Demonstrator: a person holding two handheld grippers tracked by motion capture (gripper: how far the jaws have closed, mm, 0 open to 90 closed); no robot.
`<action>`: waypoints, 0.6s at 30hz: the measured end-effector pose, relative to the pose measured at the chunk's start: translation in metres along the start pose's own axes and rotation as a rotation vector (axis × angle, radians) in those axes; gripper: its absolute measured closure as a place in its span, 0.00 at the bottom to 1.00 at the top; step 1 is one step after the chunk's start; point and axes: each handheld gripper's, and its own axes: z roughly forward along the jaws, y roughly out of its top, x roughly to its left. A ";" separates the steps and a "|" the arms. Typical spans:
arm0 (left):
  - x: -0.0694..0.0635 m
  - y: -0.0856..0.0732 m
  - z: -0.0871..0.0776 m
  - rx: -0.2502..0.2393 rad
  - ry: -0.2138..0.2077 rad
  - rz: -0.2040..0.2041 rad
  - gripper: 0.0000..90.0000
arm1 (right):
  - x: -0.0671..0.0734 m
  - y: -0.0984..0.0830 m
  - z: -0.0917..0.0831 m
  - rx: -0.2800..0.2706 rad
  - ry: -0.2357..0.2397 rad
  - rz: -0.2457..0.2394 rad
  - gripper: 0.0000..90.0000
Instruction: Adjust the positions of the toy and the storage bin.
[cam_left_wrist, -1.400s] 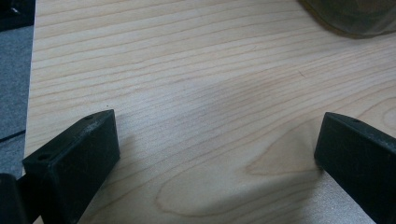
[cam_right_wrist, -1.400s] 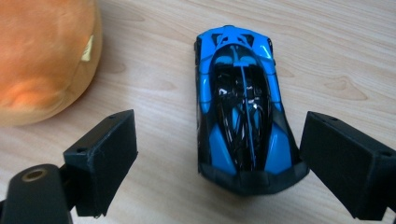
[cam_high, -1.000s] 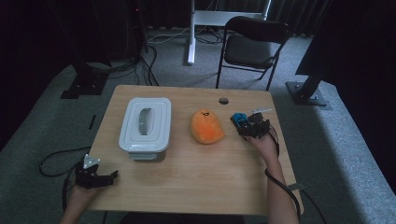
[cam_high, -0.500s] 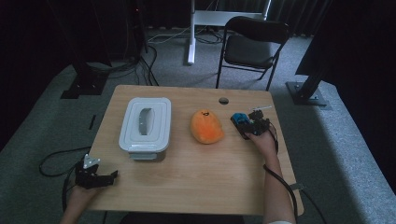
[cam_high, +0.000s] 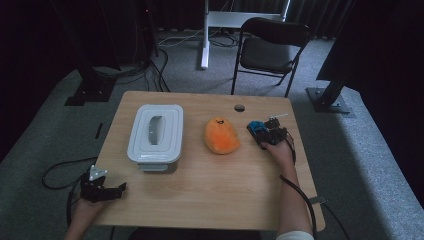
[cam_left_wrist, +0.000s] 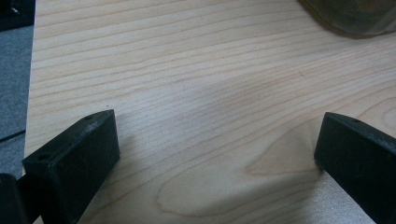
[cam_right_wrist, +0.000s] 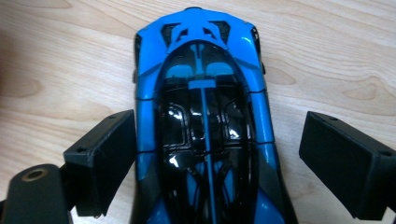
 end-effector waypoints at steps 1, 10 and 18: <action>0.000 0.000 0.000 0.000 0.000 0.000 0.00 | 0.001 0.001 0.002 0.006 -0.001 -0.009 0.12; 0.000 0.000 0.000 0.000 0.000 0.000 0.00 | 0.003 0.001 0.008 0.037 -0.013 -0.054 0.15; 0.000 0.000 0.000 0.000 0.000 0.000 0.00 | 0.001 -0.002 0.006 0.025 0.038 -0.049 0.25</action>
